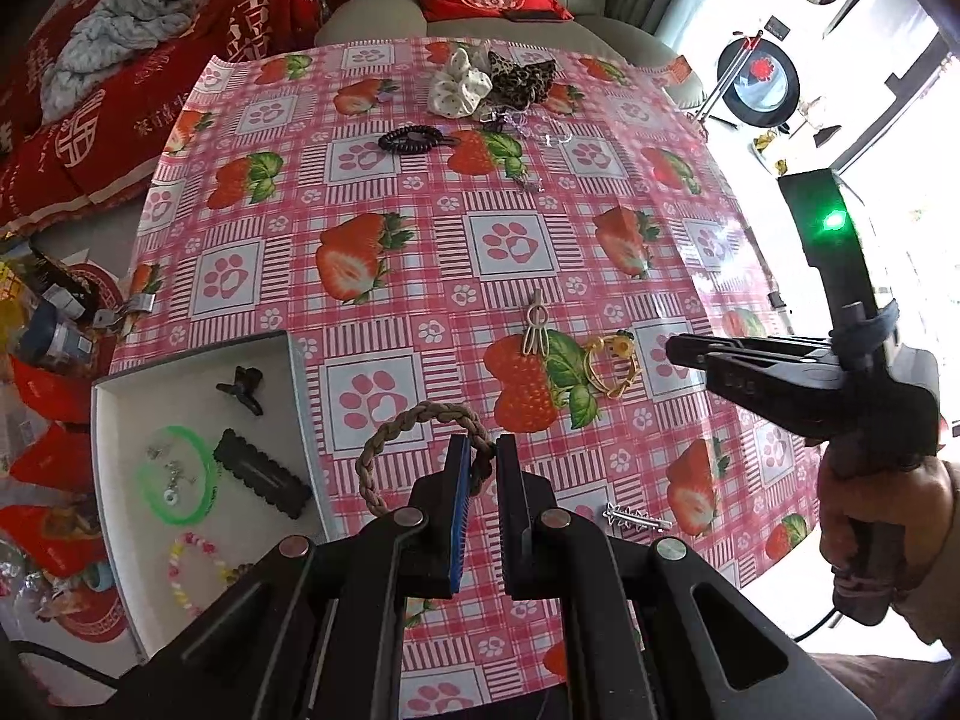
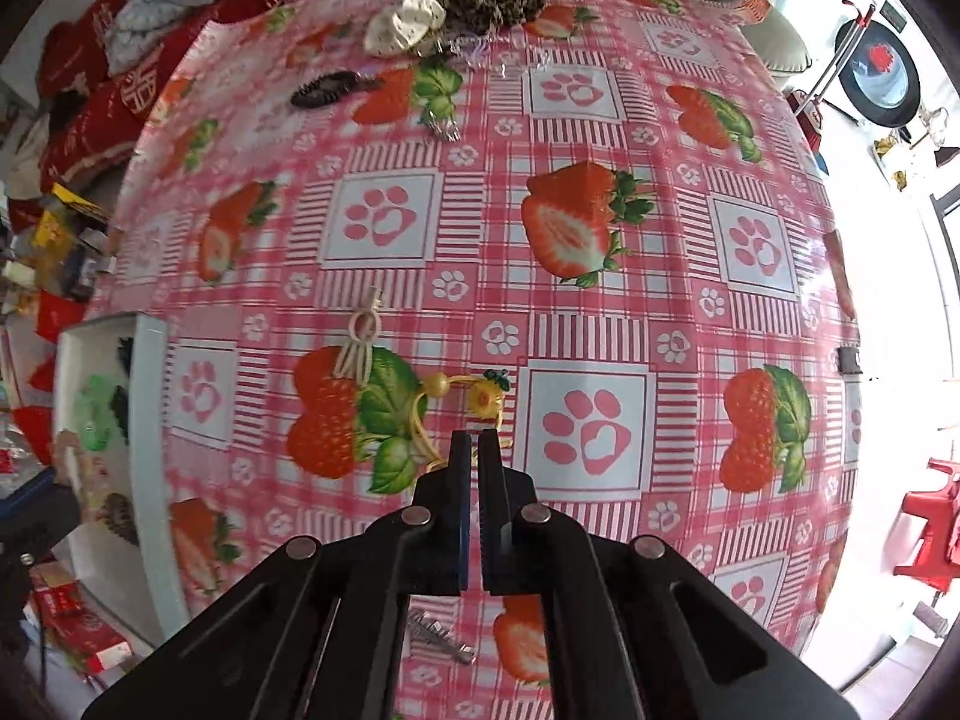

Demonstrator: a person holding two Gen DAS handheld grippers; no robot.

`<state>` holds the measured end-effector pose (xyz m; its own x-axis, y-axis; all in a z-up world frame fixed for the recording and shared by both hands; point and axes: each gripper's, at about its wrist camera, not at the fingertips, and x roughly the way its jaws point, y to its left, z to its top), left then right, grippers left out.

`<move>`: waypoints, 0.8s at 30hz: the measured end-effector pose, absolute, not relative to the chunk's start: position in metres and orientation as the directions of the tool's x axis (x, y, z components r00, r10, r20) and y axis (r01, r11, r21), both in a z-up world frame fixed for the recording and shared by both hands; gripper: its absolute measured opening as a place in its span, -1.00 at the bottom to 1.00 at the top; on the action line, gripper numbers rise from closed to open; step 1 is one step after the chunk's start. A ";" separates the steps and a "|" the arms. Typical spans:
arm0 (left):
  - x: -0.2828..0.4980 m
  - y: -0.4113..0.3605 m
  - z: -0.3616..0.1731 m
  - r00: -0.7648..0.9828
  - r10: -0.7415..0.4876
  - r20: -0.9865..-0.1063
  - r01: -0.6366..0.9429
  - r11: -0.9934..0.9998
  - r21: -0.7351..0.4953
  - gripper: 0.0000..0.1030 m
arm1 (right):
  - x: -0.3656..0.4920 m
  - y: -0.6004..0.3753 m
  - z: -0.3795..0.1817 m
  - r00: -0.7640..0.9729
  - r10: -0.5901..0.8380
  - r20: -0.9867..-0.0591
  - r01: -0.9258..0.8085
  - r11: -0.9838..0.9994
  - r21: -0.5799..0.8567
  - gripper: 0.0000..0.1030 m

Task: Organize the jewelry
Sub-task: 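Grasp the yellow beaded hair tie with the right gripper while the left gripper holds the braided bracelet, then carry the braided bracelet and yellow hair tie into the white tray and release both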

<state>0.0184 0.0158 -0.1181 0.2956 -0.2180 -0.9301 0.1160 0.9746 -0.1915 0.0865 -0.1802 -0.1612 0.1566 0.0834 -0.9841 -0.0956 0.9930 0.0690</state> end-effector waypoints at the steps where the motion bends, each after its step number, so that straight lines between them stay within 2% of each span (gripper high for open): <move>1: 0.016 0.018 -0.117 0.298 -0.218 -0.929 0.112 0.975 -0.193 -0.71 | 0.085 -0.180 -0.156 0.160 0.092 -0.983 -0.091 0.993 0.078 -0.96; 14: -0.015 0.066 -0.108 0.336 -0.183 -0.924 0.017 0.982 -0.188 -0.71 | 0.052 -0.164 -0.119 0.197 0.201 -0.960 -0.095 0.978 0.186 -0.96; 24: -0.054 0.125 -0.120 0.330 -0.126 -0.936 -0.131 0.975 -0.178 -0.71 | 0.032 -0.121 -0.097 0.186 0.234 -0.954 -0.205 0.959 0.196 -0.96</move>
